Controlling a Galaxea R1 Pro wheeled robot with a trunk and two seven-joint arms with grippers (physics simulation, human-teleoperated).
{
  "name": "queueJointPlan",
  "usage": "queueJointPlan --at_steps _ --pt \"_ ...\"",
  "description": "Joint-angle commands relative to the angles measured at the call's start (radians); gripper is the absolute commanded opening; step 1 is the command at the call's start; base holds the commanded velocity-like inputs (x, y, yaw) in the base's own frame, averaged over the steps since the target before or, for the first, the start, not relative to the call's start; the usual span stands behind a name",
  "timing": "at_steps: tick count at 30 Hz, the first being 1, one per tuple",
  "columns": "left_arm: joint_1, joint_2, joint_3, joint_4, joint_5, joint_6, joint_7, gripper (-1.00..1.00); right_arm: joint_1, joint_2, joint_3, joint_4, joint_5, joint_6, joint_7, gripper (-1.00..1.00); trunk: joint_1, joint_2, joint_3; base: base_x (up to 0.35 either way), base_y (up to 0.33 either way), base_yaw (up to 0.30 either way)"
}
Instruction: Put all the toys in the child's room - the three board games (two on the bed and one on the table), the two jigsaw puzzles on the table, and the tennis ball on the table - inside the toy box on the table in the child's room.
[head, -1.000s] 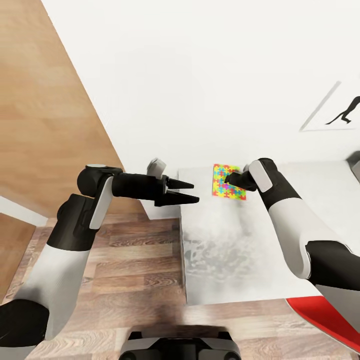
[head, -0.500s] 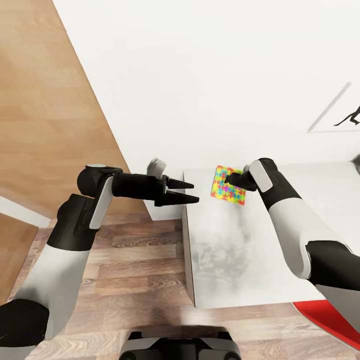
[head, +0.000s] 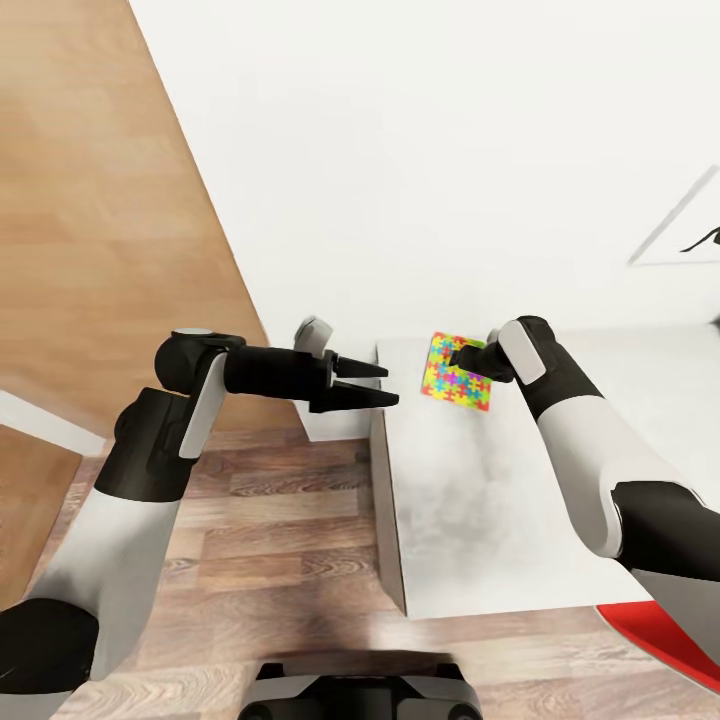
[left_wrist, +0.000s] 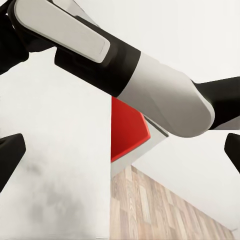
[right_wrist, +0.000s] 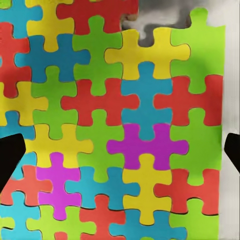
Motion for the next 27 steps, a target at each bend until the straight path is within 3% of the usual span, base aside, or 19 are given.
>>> queueJointPlan --at_steps 1,27 --pt "-0.001 0.001 -0.001 0.000 0.003 0.007 -0.001 1.00 -0.001 -0.001 0.004 -0.001 -0.010 0.002 -0.009 1.00 0.001 -0.002 -0.001 0.000 0.078 0.000" --pt "-0.001 0.002 -0.001 0.000 0.003 0.007 -0.001 1.00 -0.001 -0.001 0.004 -0.001 -0.010 0.002 -0.009 1.00 0.001 -0.002 -0.001 -0.003 0.147 0.000"
